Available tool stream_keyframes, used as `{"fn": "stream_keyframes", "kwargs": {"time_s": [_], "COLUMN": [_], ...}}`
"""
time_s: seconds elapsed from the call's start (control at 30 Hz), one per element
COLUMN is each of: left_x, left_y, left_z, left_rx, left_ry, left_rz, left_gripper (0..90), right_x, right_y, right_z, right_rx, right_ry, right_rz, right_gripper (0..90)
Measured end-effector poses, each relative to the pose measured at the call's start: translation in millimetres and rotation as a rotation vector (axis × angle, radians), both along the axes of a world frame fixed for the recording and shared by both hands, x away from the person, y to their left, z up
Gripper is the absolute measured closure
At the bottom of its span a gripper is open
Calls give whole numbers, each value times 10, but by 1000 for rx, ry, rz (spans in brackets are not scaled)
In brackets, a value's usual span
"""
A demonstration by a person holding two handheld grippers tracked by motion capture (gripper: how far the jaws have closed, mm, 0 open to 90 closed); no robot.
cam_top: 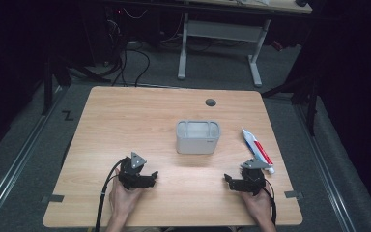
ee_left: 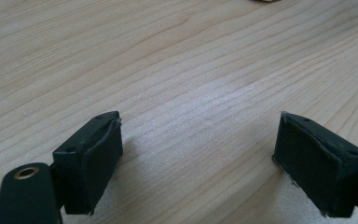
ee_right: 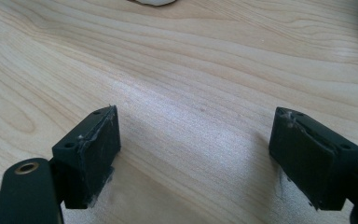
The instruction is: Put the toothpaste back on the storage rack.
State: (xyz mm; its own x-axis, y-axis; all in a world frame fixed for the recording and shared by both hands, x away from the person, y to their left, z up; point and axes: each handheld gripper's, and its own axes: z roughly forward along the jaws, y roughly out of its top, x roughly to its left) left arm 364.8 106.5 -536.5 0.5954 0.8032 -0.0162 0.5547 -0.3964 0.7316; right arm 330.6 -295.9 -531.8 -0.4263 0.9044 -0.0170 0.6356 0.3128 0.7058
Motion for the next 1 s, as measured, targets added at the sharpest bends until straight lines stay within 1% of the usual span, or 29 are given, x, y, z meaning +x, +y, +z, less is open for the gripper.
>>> {"fn": "stream_keyframes", "kwargs": {"time_s": [0.27,0.37,0.4,0.57,0.6,0.77,0.83,0.93,1.0], "left_x": [-10,-14,-16,-17,-19,-24,-25,-26,-26], "left_y": [-7,-12,-20,-22,-24,-25,-25,-25,-25], "left_z": [0,1,0,1,1,2,3,2,2], "left_rx": [-1,1,0,1,2,0,0,-2,-2], "left_ry": [-3,-4,-2,0,-1,-1,-1,-1,-1], "left_rz": [-11,-18,-18,-20,-21,-22,-22,-22,-20], "left_gripper": [171,174,170,164,164,172,176,177,179], "right_x": [0,-4,-12,-10,-16,-23,-22,-22,-36], "right_y": [-2,-3,0,-11,-12,-13,-21,-30,-33], "right_z": [1,2,4,3,5,8,14,19,35], "right_rx": [1,4,7,6,8,11,10,9,-9], "right_ry": [-3,-3,-3,-11,-10,-18,-22,-22,-29], "right_rz": [-4,-8,-21,-20,-29,-32,-35,-38,-45], "right_gripper": [174,190,204,228,243,302,350,376,393]}}
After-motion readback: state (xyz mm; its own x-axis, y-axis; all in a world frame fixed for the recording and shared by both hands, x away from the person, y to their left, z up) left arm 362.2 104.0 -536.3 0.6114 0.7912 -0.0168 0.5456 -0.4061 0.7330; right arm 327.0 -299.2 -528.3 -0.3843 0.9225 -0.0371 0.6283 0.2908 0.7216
